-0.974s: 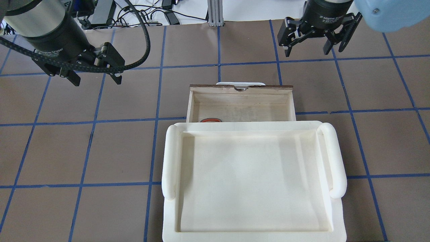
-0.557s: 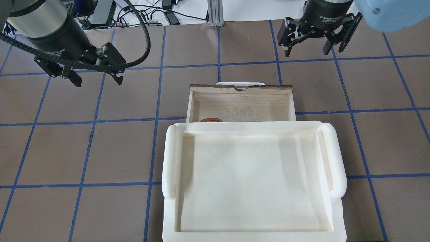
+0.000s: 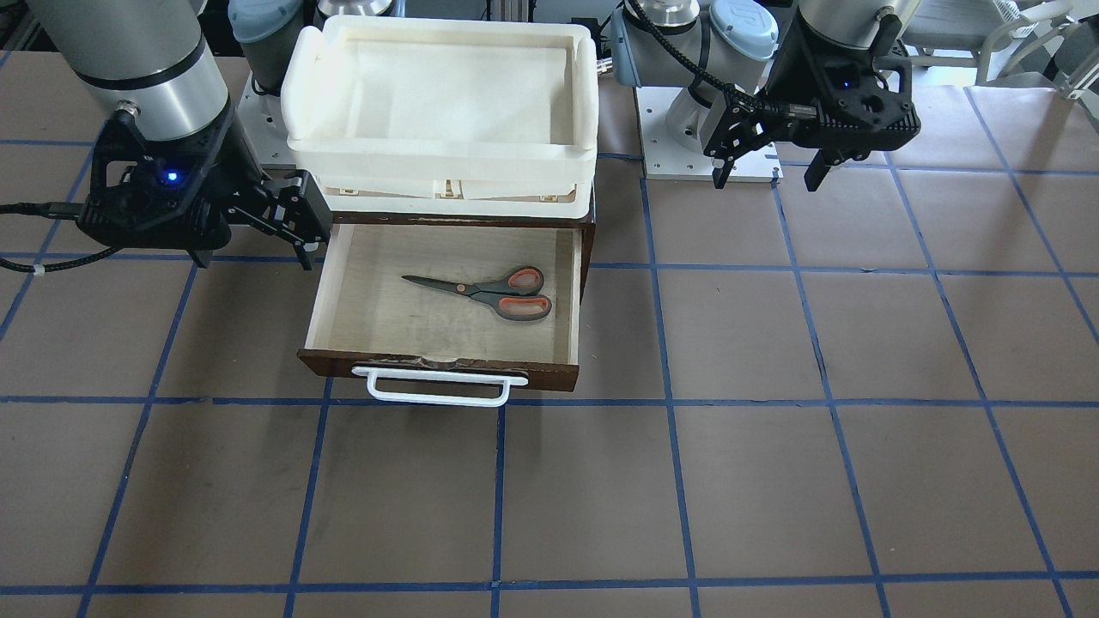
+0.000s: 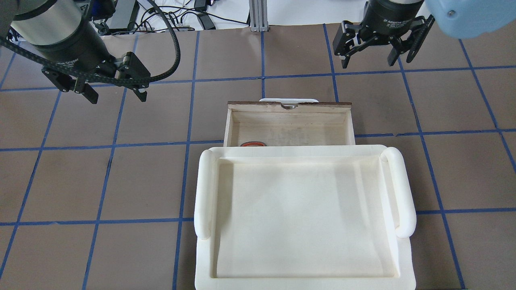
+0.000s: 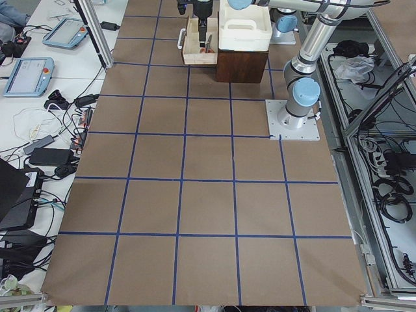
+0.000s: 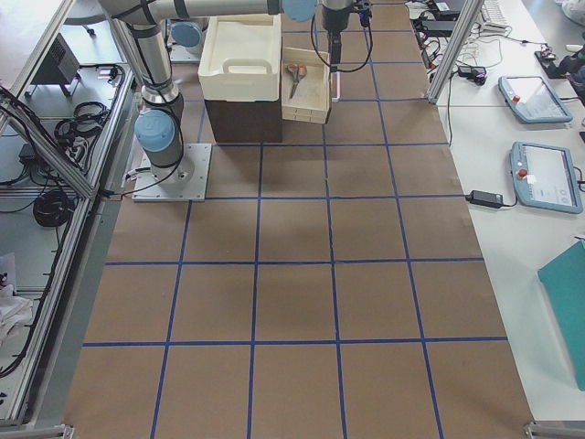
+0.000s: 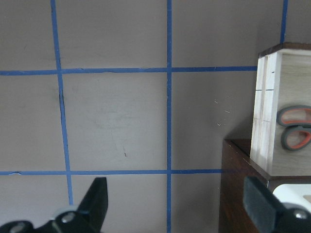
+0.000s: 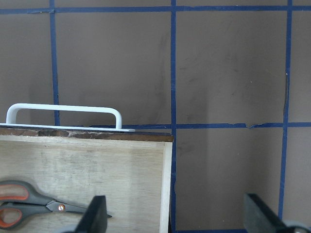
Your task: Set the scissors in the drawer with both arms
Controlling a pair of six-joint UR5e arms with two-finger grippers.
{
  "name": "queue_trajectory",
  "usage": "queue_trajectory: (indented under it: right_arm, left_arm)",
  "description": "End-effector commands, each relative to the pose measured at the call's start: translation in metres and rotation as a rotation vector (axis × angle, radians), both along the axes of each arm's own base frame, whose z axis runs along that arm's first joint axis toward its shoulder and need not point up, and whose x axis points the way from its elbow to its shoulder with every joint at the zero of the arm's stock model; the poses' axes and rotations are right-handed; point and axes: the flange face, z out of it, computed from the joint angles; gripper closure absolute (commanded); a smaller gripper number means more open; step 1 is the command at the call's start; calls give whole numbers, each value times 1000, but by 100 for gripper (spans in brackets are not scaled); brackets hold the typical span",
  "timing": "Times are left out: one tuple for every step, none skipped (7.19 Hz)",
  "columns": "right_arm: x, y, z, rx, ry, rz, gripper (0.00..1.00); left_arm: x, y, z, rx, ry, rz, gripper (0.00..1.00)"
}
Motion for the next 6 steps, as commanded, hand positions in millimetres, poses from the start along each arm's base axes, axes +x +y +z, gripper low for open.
queue_trajectory:
  right_arm:
    - [0, 0, 0, 0, 0, 0, 0]
    - [0, 0, 0, 0, -2, 0, 0]
    - [0, 1, 1, -1, -3, 0, 0]
    - [1, 1, 0, 0, -3, 2, 0]
    - [0, 1, 1, 0, -3, 0, 0]
    - [0, 1, 1, 0, -2, 0, 0]
  left_arm:
    - [-1, -1, -2, 4, 0, -4, 0]
    - [0, 0, -1, 4, -5, -6, 0]
    - [0, -1, -2, 6, -8, -21, 0]
    - [0, 0, -1, 2, -7, -19, 0]
    - [0, 0, -2, 5, -7, -22, 0]
    - [1, 2, -5, 10, -6, -22, 0]
